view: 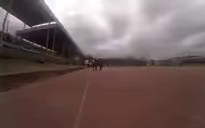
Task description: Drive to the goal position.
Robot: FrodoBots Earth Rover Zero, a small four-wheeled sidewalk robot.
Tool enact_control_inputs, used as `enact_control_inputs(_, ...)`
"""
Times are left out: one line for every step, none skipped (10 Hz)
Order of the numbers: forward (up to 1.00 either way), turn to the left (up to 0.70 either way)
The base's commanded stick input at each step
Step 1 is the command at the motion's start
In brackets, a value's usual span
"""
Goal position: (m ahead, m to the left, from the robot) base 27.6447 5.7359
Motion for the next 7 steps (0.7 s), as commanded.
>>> enact_control_inputs(1.0,0.0)
enact_control_inputs(1.0,0.0)
enact_control_inputs(1.0,0.0)
enact_control_inputs(1.0,0.0)
enact_control_inputs(1.0,0.0)
enact_control_inputs(1.0,0.0)
enact_control_inputs(1.0,0.0)
